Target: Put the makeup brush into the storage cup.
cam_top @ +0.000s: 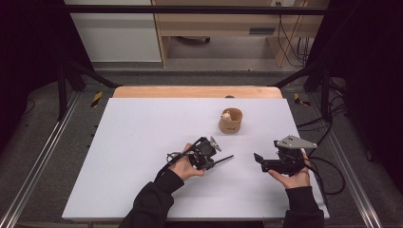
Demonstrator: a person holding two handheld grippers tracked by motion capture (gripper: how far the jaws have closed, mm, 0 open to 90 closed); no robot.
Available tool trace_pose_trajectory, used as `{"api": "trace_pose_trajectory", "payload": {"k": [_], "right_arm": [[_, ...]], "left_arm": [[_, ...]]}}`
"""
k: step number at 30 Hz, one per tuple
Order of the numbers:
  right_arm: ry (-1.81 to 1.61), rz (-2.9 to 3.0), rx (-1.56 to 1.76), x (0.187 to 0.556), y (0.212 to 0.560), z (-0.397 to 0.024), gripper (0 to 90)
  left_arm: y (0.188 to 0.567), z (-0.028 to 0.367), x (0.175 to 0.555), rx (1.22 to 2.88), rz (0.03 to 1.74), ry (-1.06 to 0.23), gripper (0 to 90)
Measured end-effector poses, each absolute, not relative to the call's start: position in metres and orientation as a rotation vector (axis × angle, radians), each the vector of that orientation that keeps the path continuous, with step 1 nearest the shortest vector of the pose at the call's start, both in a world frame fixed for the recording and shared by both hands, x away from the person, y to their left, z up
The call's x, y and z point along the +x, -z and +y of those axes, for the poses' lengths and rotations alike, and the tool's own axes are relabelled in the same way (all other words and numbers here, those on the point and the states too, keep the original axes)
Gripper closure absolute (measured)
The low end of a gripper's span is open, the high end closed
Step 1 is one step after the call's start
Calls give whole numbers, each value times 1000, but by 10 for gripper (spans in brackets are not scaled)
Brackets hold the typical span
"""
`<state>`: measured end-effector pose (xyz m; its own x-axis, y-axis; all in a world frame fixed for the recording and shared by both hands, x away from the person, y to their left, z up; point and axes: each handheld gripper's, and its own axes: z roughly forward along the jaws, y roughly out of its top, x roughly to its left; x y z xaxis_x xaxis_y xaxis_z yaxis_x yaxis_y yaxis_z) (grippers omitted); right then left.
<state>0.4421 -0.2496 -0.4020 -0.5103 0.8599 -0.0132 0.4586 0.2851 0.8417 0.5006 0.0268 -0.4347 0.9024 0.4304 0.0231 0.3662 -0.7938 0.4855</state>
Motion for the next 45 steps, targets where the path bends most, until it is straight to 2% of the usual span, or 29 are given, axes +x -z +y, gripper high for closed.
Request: {"api": "trace_pose_trajectory", "payload": {"k": [16,32,45], "right_arm": [[-1113,2128,1120,440,400,-245,119],[-1070,2217,961,439,391,-221,127],[-1003,2333,770,442,390,-189,166]], "left_arm": [[413,54,491,2531,583,-204,828],[405,107,473,2458,623,-206,828],[397,122,467,2454,614,-209,828]]}}
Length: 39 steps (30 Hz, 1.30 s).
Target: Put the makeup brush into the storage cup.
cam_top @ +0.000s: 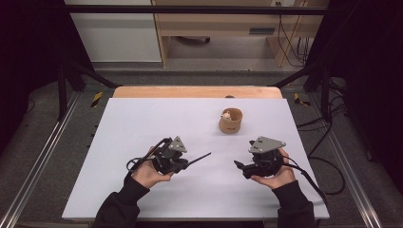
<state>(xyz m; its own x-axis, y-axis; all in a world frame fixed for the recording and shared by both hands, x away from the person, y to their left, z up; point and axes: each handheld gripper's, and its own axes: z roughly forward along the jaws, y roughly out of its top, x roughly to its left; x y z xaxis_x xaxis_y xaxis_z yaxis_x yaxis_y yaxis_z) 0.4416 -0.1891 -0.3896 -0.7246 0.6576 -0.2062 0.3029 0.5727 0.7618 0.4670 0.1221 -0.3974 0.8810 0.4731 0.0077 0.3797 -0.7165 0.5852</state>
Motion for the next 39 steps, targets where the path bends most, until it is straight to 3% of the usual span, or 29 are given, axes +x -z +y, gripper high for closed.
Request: {"api": "trace_pose_trajectory", "payload": {"k": [39], "right_arm": [[-841,2451,250,435,389,-142,282]], "left_arm": [[377,104,465,2482,511,-188,829]]}}
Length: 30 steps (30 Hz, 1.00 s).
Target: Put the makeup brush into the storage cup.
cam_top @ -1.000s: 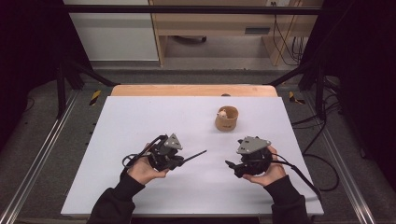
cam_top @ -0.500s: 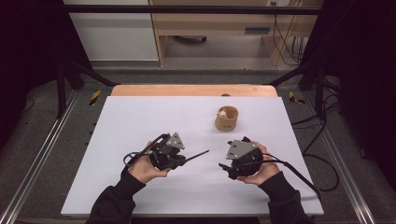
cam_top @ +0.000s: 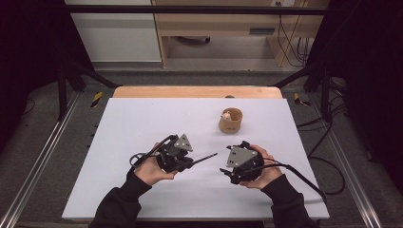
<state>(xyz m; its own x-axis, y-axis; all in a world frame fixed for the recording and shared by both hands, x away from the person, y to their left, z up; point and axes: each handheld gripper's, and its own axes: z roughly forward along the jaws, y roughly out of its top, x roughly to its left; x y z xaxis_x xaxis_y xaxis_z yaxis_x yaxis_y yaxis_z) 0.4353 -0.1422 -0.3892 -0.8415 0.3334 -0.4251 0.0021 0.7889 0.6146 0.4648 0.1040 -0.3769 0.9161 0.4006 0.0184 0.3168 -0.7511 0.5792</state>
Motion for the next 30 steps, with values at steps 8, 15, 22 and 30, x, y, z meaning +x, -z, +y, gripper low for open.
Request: {"api": "trace_pose_trajectory", "payload": {"k": [8,15,22,30], "right_arm": [[-833,2438,189,433,390,-142,306],[-804,2422,128,433,391,-140,343],[-790,2416,79,433,393,-137,364],[-806,2401,58,431,394,-132,397]], "left_arm": [[375,96,464,2492,493,-190,829],[376,90,465,2498,482,-182,829],[376,85,465,2494,477,-179,829],[376,82,466,2488,478,-158,829]]}}
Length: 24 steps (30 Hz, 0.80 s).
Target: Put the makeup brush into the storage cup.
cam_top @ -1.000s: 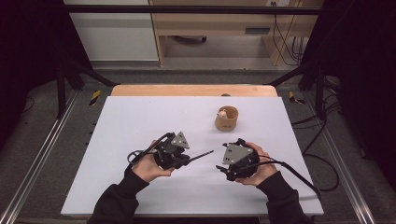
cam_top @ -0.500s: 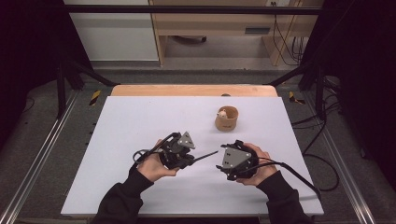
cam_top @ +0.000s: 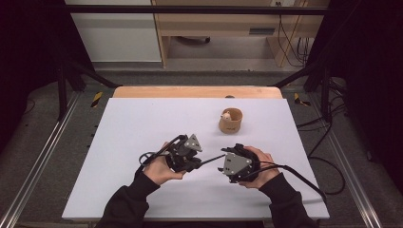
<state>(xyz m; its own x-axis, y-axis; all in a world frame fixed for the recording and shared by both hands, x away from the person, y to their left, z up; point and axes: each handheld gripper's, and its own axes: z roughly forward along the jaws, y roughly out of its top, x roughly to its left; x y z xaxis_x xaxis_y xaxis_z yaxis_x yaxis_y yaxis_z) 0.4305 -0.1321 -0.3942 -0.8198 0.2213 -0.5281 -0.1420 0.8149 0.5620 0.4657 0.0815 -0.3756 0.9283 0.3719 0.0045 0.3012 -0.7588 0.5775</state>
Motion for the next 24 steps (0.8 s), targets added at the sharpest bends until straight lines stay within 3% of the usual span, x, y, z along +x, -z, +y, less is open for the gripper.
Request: {"api": "trace_pose_trajectory", "payload": {"k": [24], "right_arm": [[-705,2378,-154,430,399,-127,580]], "left_arm": [[372,62,463,2499,449,-153,828]]}}
